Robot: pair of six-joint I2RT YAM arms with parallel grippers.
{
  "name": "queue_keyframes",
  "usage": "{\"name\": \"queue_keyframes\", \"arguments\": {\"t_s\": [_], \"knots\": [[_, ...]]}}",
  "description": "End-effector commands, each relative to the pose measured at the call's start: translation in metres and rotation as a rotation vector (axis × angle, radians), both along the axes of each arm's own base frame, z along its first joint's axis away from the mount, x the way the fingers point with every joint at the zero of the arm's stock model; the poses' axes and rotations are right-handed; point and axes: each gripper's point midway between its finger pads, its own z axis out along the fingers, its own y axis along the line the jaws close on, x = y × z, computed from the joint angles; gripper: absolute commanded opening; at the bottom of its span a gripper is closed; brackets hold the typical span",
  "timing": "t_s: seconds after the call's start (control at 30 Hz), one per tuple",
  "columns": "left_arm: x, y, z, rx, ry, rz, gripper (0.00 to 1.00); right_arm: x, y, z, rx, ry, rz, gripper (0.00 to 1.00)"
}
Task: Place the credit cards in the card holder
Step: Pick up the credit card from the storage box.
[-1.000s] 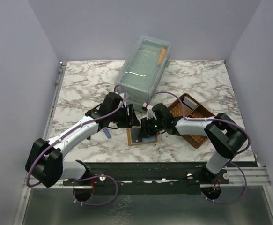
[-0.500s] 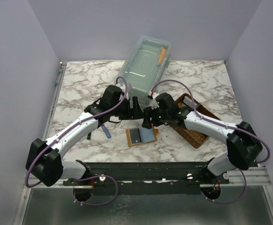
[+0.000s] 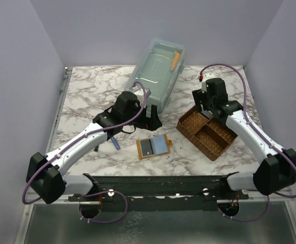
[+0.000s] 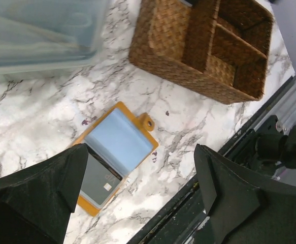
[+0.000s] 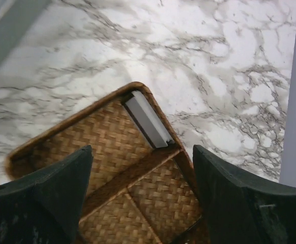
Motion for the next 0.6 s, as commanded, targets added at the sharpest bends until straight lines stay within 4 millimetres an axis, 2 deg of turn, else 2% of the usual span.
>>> {"name": "queue_keyframes", "arguments": {"t_s": [0.0, 0.07, 0.2, 0.33, 0.57], "knots": [[-0.014, 0.004, 0.014, 0.056, -0.129, -0.002, 0.94, 0.021, -0.011, -0.023, -0.145, 0.063, 0.111, 0.75], [-0.018, 0.006, 0.014, 0.066, -0.138, 0.01, 0.96, 0.027, -0.009, -0.034, -0.174, 0.1, 0.133, 0.58], [-0.025, 0.005, 0.015, 0.073, -0.143, 0.018, 0.97, 0.025, -0.011, -0.067, -0.234, 0.217, 0.164, 0.44], [-0.025, 0.005, 0.016, 0.078, -0.144, 0.026, 0.97, 0.026, -0.014, -0.091, -0.263, 0.252, 0.171, 0.44], [-0.024, 0.004, 0.009, 0.099, -0.135, 0.025, 0.97, 0.03, -0.023, -0.12, -0.346, 0.279, 0.18, 0.44]]}}
